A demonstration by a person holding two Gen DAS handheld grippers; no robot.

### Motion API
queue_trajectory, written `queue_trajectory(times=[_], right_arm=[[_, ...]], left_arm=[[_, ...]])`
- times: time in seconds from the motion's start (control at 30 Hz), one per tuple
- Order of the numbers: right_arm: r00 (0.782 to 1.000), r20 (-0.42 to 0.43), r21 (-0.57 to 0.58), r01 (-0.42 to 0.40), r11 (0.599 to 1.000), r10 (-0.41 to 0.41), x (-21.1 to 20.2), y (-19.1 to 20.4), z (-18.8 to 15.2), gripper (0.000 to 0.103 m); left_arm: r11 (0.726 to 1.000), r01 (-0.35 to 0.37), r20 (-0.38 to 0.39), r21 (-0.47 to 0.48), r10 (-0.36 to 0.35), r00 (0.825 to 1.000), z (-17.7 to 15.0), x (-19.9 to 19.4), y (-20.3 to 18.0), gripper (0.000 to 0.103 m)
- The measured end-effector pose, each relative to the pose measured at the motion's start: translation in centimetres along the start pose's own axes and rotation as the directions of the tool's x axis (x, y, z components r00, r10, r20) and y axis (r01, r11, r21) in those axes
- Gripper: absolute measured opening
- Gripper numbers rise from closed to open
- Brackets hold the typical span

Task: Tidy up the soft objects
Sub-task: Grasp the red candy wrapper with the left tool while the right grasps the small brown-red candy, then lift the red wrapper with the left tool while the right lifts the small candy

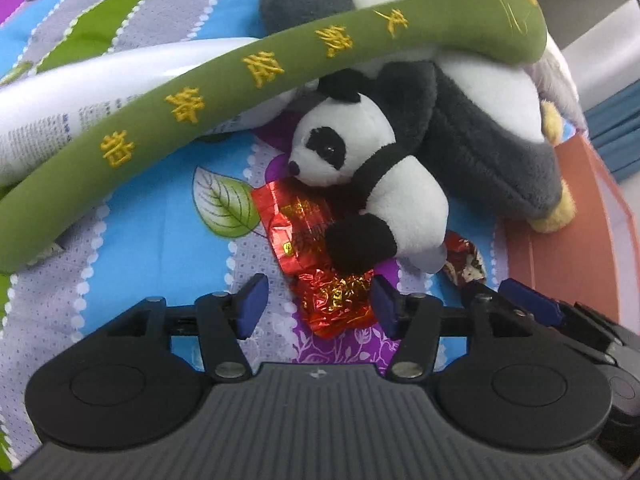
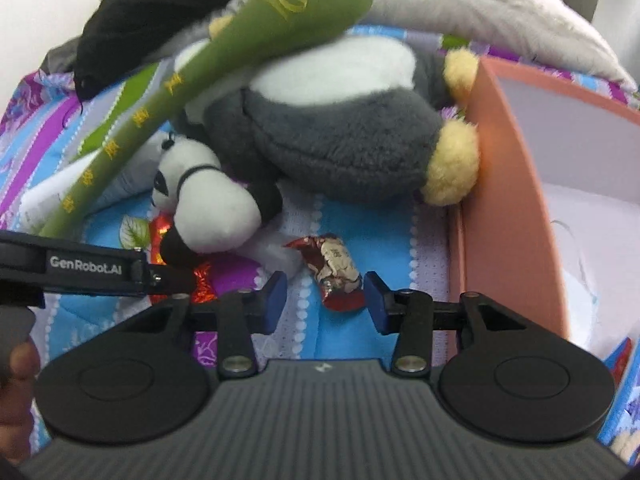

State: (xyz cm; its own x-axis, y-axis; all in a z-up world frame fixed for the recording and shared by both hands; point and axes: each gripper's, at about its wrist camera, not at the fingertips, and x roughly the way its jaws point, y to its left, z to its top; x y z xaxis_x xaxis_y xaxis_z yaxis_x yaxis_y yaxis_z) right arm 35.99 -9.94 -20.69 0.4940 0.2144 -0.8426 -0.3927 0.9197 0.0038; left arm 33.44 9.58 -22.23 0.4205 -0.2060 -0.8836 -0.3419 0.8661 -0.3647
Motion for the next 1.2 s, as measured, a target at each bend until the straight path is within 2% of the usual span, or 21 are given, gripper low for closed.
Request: queue_trajectory(times=[0.07, 0.17, 0.4, 0.5, 0.53, 0.6, 0.77, 1.03, 1.07, 1.1, 1.2], right_arm=[[1.0, -0.008, -0.029, 0.002, 1.0, -0.002, 0.4, 0.3, 0.0, 0.043], [1.0, -0.013, -0.03, 0.014, 0.999, -0.015, 0.7, 0.4, 0.3, 0.035], [1.0, 0.003, -0.039, 0.018, 0.999, -0.018, 2.0, 0.0, 0.5, 0.036], [1.0, -0.001, -0.02, 0.023, 1.0, -0.023, 1.9, -0.3, 0.4, 0.023], [1.0, -0.003, -0.008, 0.014, 1.0, -0.014, 1.7, -0.6, 0.5, 0.023], [1.0, -0.003, 0.0, 0.014, 1.0, -0.014, 1.4, -0.7, 0.5, 0.022], [0.999, 0.012, -0.003, 0.033, 0.999, -0.033, 1.0, -0.6, 0.2, 0.021], [0.996, 0.067, 0.021, 0.055, 0.998, -0.057, -0.5, 0.1, -1.4, 0.02], [0.995, 0.075, 0.027, 0.057, 0.998, -0.059, -0.9, 0.3, -1.7, 0.02], [0.995, 0.083, 0.031, 0.055, 0.998, -0.058, -1.2, 0.4, -2.1, 0.02], [0.993, 0.103, 0.043, 0.053, 0.998, -0.057, -2.3, 1.0, -3.2, 0.02]], left_arm=[[1.0, -0.015, 0.0, 0.004, 0.015, 1.0, 0.2, 0.2, -0.5, 0.064], [0.999, -0.041, 0.003, 0.003, 0.041, 0.999, 0.2, 0.3, -1.2, 0.065], [0.995, -0.095, 0.048, 0.009, 0.095, 0.994, -0.4, 0.8, -3.2, 0.064], [0.995, -0.103, 0.053, 0.016, 0.102, 0.993, -0.4, 1.1, -3.4, 0.063], [0.995, -0.104, 0.054, 0.013, 0.103, 0.993, -0.6, 0.9, -3.3, 0.063], [0.997, -0.083, 0.05, -0.007, 0.083, 0.995, -0.7, 0.7, -3.2, 0.052], [0.999, -0.053, 0.057, -0.005, 0.053, 0.997, -1.4, 0.2, -2.8, 0.045], [1.0, -0.013, 0.093, 0.011, 0.012, 0.996, -3.4, -0.8, -1.8, 0.043], [1.0, -0.012, 0.099, 0.012, 0.011, 0.995, -3.7, -1.1, -1.6, 0.042], [1.0, -0.008, 0.105, 0.012, 0.006, 0.994, -4.0, -1.4, -1.4, 0.035], [1.0, -0.001, 0.119, 0.021, -0.002, 0.993, -4.9, -2.4, -1.2, 0.033]])
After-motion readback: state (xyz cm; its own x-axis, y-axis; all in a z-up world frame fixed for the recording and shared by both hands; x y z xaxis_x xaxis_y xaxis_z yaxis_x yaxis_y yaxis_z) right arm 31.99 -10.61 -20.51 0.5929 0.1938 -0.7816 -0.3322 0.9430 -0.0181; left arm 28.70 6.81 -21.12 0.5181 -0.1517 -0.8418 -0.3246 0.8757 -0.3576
